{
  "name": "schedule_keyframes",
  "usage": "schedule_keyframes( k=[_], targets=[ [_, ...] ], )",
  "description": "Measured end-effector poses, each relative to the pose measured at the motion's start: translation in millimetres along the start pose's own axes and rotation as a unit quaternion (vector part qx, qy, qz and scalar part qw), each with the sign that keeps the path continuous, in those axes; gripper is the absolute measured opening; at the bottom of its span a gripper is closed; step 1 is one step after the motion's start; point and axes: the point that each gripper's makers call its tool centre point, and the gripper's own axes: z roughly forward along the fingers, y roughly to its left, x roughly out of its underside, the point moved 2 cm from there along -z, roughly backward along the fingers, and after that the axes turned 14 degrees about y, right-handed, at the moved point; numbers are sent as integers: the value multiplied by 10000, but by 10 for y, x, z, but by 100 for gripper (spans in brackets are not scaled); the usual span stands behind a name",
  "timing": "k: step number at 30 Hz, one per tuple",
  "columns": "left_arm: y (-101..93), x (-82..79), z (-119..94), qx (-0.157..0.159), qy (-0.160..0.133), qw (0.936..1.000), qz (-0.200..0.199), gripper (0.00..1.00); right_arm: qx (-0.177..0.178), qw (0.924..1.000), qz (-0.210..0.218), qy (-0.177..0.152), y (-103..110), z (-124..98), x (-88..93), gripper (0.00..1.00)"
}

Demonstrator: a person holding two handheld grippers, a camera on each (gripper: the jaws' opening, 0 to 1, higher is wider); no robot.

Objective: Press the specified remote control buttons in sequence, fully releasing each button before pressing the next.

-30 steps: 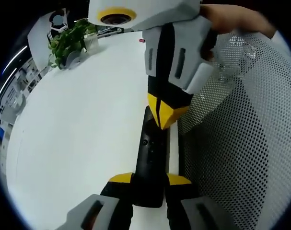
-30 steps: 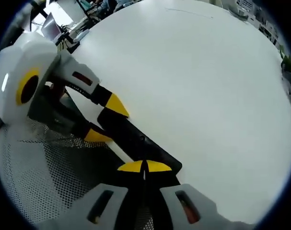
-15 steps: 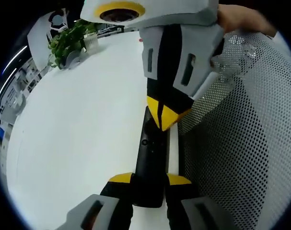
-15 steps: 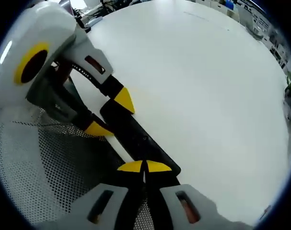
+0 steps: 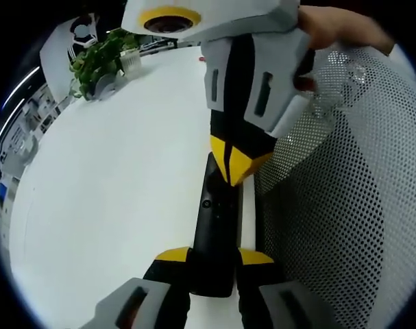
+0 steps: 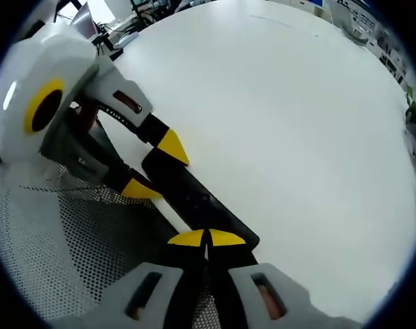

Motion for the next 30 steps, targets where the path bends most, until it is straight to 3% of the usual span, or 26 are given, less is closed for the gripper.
schedule_keyframes(
  k=[5, 30],
  targets=[
    [-2, -1, 0, -4, -16, 10000, 11, 25, 187, 9998, -25, -87, -49, -33, -34, 0],
    [3, -9, 7, 5, 94, 10000, -9, 25, 368, 9984, -316, -298, -54, -6, -90, 0]
  ],
)
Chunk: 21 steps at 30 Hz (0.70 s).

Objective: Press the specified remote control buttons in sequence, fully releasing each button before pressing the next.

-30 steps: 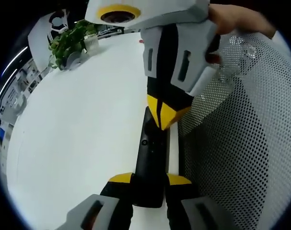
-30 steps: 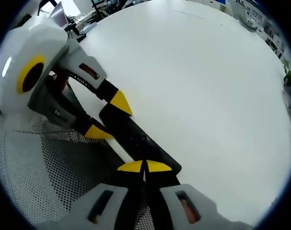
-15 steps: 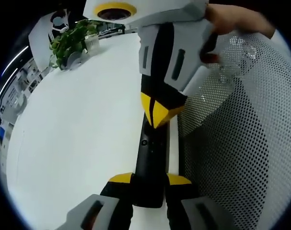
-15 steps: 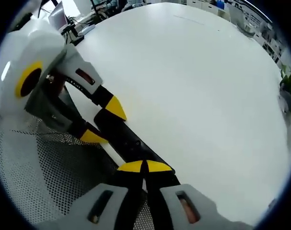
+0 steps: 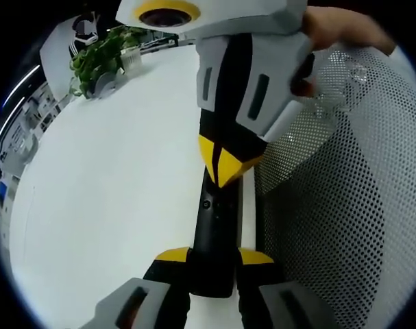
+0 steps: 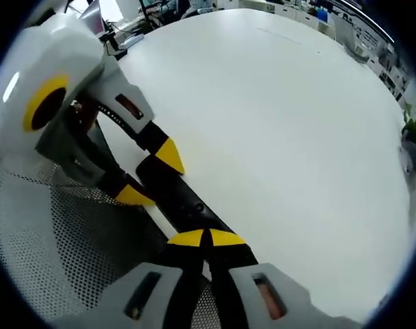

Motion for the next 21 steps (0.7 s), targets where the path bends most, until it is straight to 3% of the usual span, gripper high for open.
schedule_keyframes(
  k=[1, 5, 21],
  targets=[
    [0, -1, 0, 0, 7, 10000, 5, 25, 62, 9998, -201, 17, -5, 5, -7, 0],
    [3, 1, 7, 12, 21, 10000, 16, 25, 123, 9995, -257, 125, 5, 10, -22, 0],
    [12, 89, -23, 43, -171, 9998, -10, 25, -100, 9994, 313, 65, -27, -1, -8, 0]
  ],
)
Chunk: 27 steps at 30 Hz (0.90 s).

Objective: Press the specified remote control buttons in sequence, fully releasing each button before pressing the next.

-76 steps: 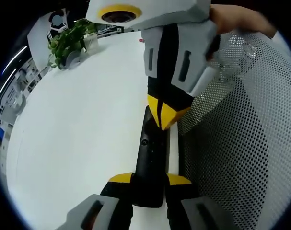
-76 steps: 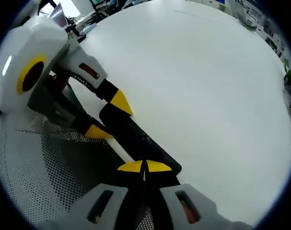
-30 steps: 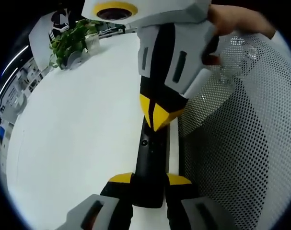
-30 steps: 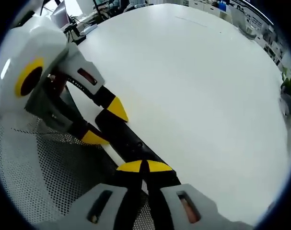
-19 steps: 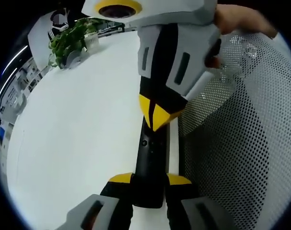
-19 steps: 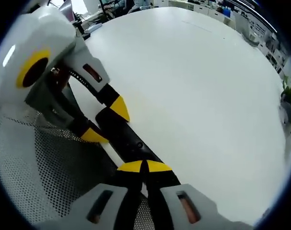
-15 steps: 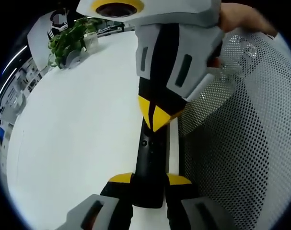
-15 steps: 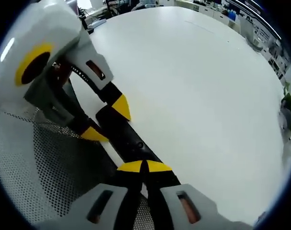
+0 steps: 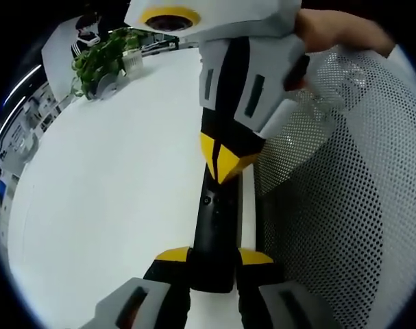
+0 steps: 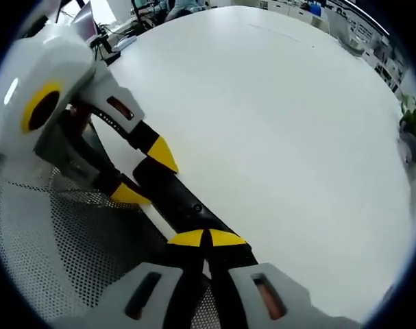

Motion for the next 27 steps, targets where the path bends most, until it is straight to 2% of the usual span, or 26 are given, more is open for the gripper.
schedule_keyframes(
  k=[7, 12, 19, 22, 24, 27],
  targets=[
    [3, 53, -24, 3, 14, 10000, -52, 25, -98, 9999, 135, -23, 3, -1, 4, 0],
    [13, 80, -37, 70, -36, 9997, -227, 25, -176, 9993, 314, -34, -4, -3, -4, 0],
    [9, 75, -30, 62, -6, 9998, -174, 24, -217, 9986, 479, 13, -4, -8, -11, 0],
    [5, 64, -27, 21, 31, 9999, -131, 24, -270, 9962, 828, 96, -19, -17, -18, 0],
    [8, 55, -24, 25, 49, 9999, -159, 24, -281, 9961, 835, 59, -45, -20, -26, 0],
    [2, 40, -21, 21, 64, 9999, -136, 24, -427, 9932, 1083, -9, -53, -38, -48, 0]
  ],
)
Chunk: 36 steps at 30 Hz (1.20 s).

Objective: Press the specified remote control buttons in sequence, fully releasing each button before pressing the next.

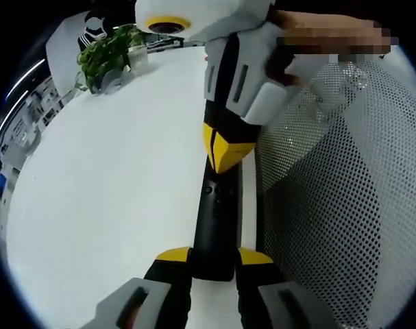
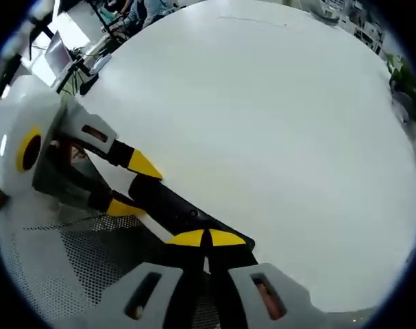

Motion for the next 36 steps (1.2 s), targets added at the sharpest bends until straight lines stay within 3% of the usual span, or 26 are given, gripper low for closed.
schedule_keyframes(
  k=[8, 12, 19, 25, 30, 36],
  targets=[
    [-7, -41, 21, -36, 36, 10000, 57, 24, -539, 9969, 371, -443, 46, -43, -142, 0],
    [-5, -44, 14, -34, 49, 9999, 95, 24, -872, 9944, 592, 8, 73, 66, -94, 0],
    [-4, -49, 18, -41, 58, 9999, 86, 24, -1059, 9895, 969, 141, 71, 31, -211, 0],
    [-4, -51, 18, -50, 100, 9999, 99, 24, -1032, 9866, 1034, 724, 68, 19, -261, 0],
    [-4, -51, 19, -52, 93, 9999, 106, 24, -983, 9791, 1060, 1430, 65, 63, -200, 0],
    [-3, -53, 22, -52, 109, 9999, 98, 24, -777, 9775, 960, 1709, 13, 79, -199, 0]
  ],
)
